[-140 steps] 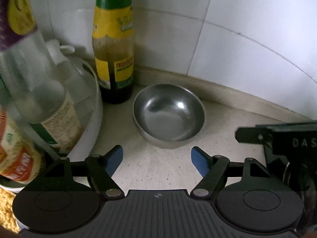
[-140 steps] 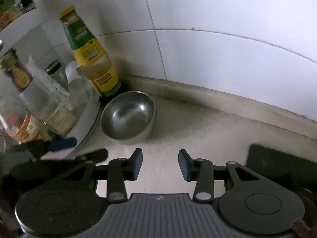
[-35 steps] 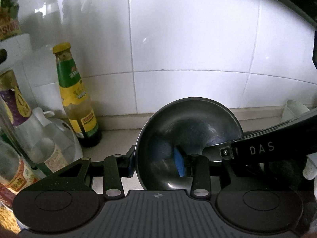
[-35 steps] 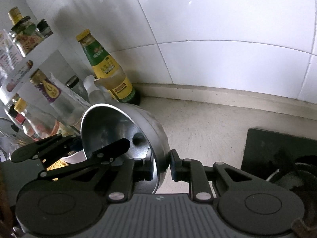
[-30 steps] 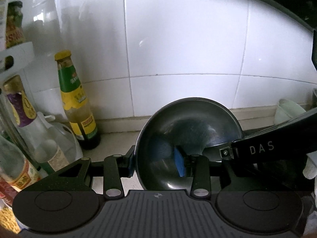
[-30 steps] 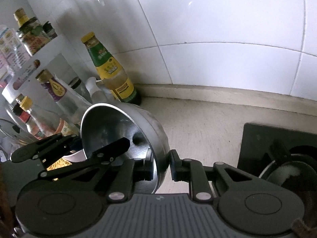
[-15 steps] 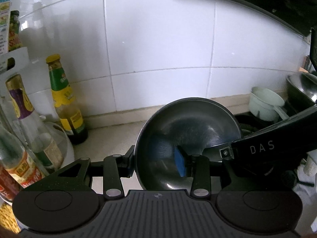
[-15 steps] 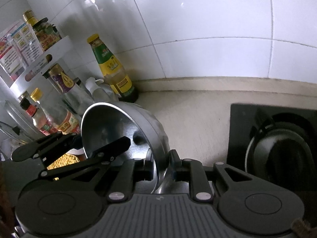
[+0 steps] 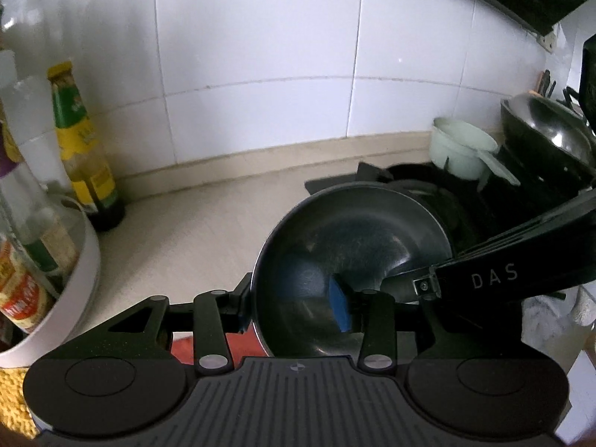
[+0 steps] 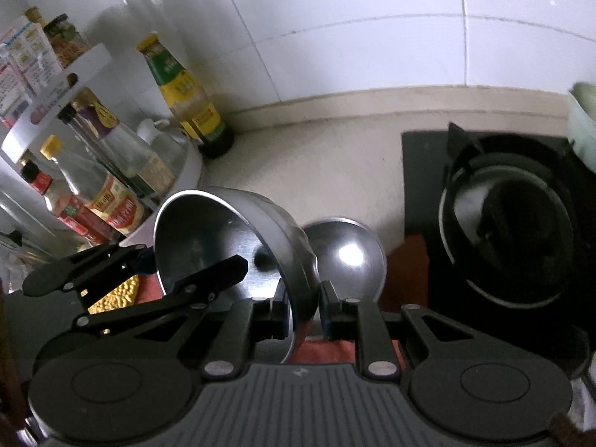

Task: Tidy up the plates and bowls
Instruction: 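Carry the held bowl toward the steel bowls on the red cloth, then lower the bowl onto the stacked steel bowls and open both grippers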

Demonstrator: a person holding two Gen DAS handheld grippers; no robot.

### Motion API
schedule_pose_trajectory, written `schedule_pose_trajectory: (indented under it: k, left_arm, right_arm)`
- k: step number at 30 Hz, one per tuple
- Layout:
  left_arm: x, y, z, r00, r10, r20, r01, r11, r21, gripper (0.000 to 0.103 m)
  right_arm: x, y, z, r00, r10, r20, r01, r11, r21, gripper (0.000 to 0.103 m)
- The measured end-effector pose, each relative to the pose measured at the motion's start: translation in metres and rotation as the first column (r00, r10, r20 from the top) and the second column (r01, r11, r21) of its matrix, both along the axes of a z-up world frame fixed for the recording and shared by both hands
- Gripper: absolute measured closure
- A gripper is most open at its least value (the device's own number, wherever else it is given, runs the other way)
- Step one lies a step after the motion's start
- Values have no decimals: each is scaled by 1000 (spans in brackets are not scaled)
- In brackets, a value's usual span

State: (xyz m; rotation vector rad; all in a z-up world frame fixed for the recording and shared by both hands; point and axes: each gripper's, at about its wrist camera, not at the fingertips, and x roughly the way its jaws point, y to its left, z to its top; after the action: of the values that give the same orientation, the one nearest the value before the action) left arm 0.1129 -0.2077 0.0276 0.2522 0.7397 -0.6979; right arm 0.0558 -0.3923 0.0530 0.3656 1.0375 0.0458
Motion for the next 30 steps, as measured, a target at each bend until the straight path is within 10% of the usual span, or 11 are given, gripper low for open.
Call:
schedule_pose_trajectory:
  k: [20, 30]
  left_arm:
    - [35, -24, -29, 996, 45, -74, -40, 997, 69, 55]
    - [39, -17, -24, 996, 72, -53, -69, 996, 54, 38]
  right_arm:
    - [28, -12, -31, 996, 9, -93, -10, 1000, -3, 86]
    - [29, -25, -27, 999, -16, -52, 13, 999, -44, 73]
